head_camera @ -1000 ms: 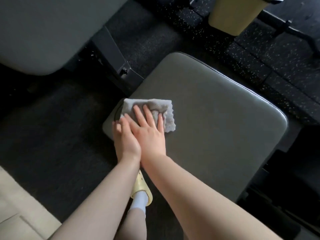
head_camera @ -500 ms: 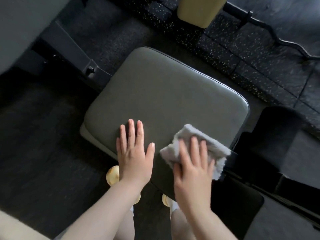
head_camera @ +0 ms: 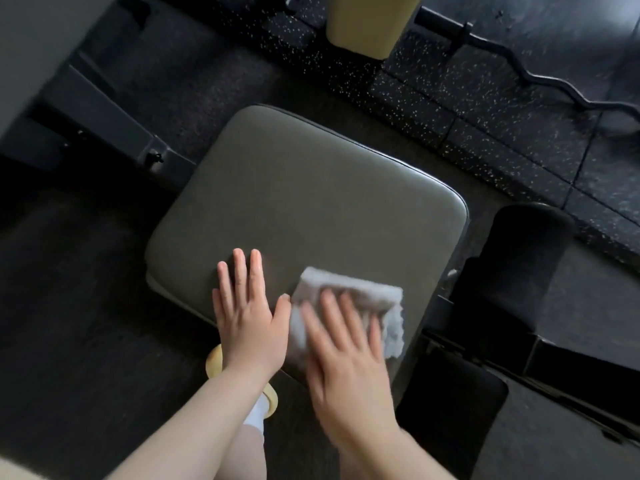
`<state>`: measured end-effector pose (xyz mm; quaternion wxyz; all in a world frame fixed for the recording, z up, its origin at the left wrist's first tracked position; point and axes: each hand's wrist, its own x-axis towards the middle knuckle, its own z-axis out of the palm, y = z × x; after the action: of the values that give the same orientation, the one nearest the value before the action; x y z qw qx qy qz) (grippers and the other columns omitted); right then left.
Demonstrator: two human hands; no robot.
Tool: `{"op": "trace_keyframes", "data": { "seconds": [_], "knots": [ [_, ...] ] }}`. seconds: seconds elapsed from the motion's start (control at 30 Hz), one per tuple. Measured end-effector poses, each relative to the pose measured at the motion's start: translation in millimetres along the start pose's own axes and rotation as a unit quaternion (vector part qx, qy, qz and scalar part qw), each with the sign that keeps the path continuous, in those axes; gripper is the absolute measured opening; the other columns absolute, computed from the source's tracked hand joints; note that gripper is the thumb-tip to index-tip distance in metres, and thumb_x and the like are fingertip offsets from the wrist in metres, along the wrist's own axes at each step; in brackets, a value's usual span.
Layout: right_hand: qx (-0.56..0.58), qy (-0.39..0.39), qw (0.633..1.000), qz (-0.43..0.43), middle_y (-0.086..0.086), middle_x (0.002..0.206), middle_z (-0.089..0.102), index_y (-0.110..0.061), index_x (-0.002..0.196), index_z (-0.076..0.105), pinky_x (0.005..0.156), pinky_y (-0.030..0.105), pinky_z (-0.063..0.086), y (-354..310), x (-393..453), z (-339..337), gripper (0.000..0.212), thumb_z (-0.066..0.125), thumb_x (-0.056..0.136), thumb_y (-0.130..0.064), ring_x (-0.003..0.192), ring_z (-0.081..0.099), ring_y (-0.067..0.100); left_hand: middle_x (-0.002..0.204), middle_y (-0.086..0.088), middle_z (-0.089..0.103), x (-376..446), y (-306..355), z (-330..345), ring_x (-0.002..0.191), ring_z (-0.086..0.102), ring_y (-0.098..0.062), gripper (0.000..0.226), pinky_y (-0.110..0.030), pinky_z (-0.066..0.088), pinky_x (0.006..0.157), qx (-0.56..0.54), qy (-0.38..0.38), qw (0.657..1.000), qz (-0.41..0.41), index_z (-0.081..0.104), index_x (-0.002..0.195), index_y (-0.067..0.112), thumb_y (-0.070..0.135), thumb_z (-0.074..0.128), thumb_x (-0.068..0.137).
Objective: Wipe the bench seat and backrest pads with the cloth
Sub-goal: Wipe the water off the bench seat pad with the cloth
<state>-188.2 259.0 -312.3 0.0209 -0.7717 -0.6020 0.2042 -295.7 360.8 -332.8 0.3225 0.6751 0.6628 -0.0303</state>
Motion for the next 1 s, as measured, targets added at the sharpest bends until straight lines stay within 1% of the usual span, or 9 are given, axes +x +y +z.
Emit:
{"op": "trace_keyframes", "data": {
  "seconds": [0.07, 0.13, 0.37, 0.43, 0.53, 0.63, 0.7, 0.87, 1.0],
  "knots": [
    [-0.028, -0.037, 0.990, -0.135, -0.009, 0.159, 0.021, -0.036, 0.150, 0.028, 0.113, 0.045, 0.021, 21, -22, -5, 0.061, 0.043, 0.091, -0.044, 0.147, 0.018, 0.016, 0.159, 0.006, -0.016, 0, -1, -3, 0.146, -0.018, -0.018, 0.075, -0.041, -0.003, 0.118, -0.005, -0.008, 1.000, -0.002, -0.005, 0.153, 0.026, 0.036, 0.044, 0.097],
    [-0.048, -0.032, 0.990, -0.128, -0.011, 0.159, 0.018, -0.038, 0.149, 0.028, 0.115, 0.044, 0.020, 58, -3, -18, 0.059, 0.040, 0.093, -0.049, 0.147, 0.019, 0.015, 0.160, 0.007, -0.013, 0, -4, -7, 0.147, -0.016, -0.017, 0.076, -0.040, 0.000, 0.118, -0.007, -0.008, 1.000, 0.012, -0.002, 0.153, 0.028, 0.039, 0.046, 0.095],
    [0.032, 0.066, 0.955, 0.286, -0.002, 0.162, -0.009, -0.032, 0.154, 0.004, 0.116, 0.053, -0.006, 46, 176, -53, 0.063, 0.033, 0.098, -0.037, 0.148, -0.014, 0.022, 0.160, 0.011, 0.001, 3, -14, -10, 0.146, -0.009, -0.007, 0.066, -0.032, 0.002, 0.117, -0.054, 0.023, 0.997, 0.046, 0.014, 0.152, 0.030, 0.049, 0.037, 0.093],
    [0.032, 0.066, 0.969, 0.236, -0.001, 0.162, -0.008, -0.031, 0.154, 0.006, 0.115, 0.050, -0.009, 15, 185, -42, 0.064, 0.037, 0.097, -0.036, 0.148, -0.014, 0.022, 0.160, 0.012, 0.005, 5, -15, -12, 0.144, -0.007, -0.002, 0.066, -0.028, 0.000, 0.116, -0.082, 0.034, 0.995, 0.046, 0.018, 0.152, 0.027, 0.047, 0.033, 0.091],
    [-0.011, 0.004, 0.999, -0.045, -0.005, 0.162, 0.003, -0.033, 0.153, 0.014, 0.119, 0.047, -0.007, -1, 150, -22, 0.062, 0.039, 0.096, -0.039, 0.149, -0.006, 0.020, 0.160, 0.009, 0.006, 9, -22, -18, 0.145, -0.005, -0.004, 0.059, -0.029, -0.001, 0.118, -0.091, 0.044, 0.994, 0.037, 0.017, 0.152, 0.024, 0.038, 0.039, 0.099],
    [-0.070, -0.060, 0.957, -0.274, -0.009, 0.160, 0.016, -0.037, 0.151, 0.022, 0.120, 0.043, 0.002, 39, 154, -37, 0.060, 0.031, 0.093, -0.048, 0.148, 0.009, 0.016, 0.161, 0.008, 0.003, 14, -31, -26, 0.148, -0.006, -0.010, 0.062, -0.034, 0.000, 0.120, -0.059, 0.043, 0.997, 0.013, 0.015, 0.152, 0.025, 0.030, 0.045, 0.098],
    [-0.100, -0.049, 0.958, -0.263, -0.010, 0.160, 0.015, -0.038, 0.151, 0.020, 0.120, 0.044, 0.004, 52, 186, -46, 0.059, 0.030, 0.093, -0.049, 0.149, 0.010, 0.016, 0.161, 0.009, 0.000, 15, -37, -29, 0.147, -0.008, -0.010, 0.066, -0.035, 0.000, 0.120, -0.044, 0.027, 0.999, 0.017, 0.013, 0.152, 0.027, 0.030, 0.048, 0.097],
    [-0.010, -0.004, 0.997, 0.072, -0.003, 0.162, -0.009, -0.032, 0.153, 0.003, 0.116, 0.050, -0.009, -46, 239, -27, 0.065, 0.036, 0.097, -0.034, 0.148, -0.014, 0.021, 0.160, 0.015, 0.005, 16, -34, -30, 0.145, -0.007, 0.000, 0.065, -0.035, 0.003, 0.121, -0.155, 0.014, 0.988, 0.013, 0.020, 0.151, 0.028, 0.040, 0.042, 0.091],
    [-0.028, -0.070, 0.982, -0.174, -0.003, 0.162, -0.001, -0.034, 0.153, 0.016, 0.118, 0.052, -0.007, -99, 203, 2, 0.061, 0.040, 0.097, -0.029, 0.148, -0.009, 0.022, 0.159, 0.008, 0.015, 12, -41, -24, 0.144, 0.001, 0.001, 0.067, -0.035, 0.007, 0.121, -0.215, 0.088, 0.973, -0.007, 0.026, 0.150, 0.019, 0.038, 0.038, 0.087]
  ]
}}
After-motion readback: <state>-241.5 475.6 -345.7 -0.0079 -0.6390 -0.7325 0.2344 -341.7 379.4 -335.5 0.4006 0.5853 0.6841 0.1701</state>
